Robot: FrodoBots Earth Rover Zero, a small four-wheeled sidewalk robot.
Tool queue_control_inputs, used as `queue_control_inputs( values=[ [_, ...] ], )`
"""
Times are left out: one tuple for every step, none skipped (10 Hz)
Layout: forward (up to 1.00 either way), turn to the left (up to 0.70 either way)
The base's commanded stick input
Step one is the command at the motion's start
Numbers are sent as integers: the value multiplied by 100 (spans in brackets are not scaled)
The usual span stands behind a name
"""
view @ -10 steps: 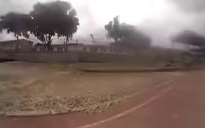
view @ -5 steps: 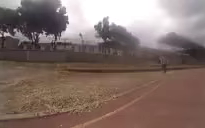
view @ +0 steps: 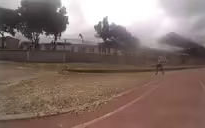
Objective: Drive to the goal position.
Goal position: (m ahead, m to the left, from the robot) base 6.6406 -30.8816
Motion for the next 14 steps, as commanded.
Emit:
queue_control_inputs(
  values=[
    [0, -45],
    [0, -45],
    [0, -40],
    [0, -12],
    [0, 0],
    [0, 0],
    [0, 0],
    [0, 0],
    [0, 0],
    [0, 0],
    [0, 0],
    [0, 0],
    [0, 0],
    [0, -11]
  ],
)
